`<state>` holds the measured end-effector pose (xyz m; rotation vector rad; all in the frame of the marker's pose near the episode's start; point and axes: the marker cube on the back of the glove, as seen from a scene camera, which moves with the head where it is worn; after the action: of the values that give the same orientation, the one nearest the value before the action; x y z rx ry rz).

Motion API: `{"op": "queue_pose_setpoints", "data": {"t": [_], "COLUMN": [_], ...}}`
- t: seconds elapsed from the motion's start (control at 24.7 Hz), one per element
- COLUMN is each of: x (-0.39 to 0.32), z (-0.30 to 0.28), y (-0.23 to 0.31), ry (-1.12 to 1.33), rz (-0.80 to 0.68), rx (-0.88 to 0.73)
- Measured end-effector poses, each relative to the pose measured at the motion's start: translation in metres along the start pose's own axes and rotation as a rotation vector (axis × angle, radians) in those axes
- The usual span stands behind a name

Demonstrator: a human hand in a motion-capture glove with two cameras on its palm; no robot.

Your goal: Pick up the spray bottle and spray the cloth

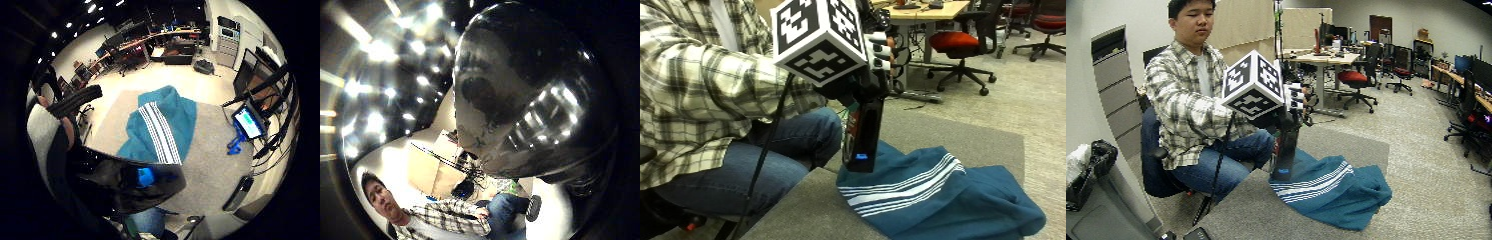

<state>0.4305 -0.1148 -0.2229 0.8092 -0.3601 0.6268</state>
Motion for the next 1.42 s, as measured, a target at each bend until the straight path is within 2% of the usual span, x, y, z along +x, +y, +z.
{"op": "queue_pose_setpoints", "data": {"t": [0.49, 0.85, 1.42], "x": [-0.023, -0.039, -0.038], "z": [0.036, 0.100, 0.208], "y": [-0.027, -0.069, -0.087], "ry": [-0.415, -0.502, -0.574], "rz": [0.042, -0.008, -0.030], "rx": [0.121, 0.128, 0.006]}}
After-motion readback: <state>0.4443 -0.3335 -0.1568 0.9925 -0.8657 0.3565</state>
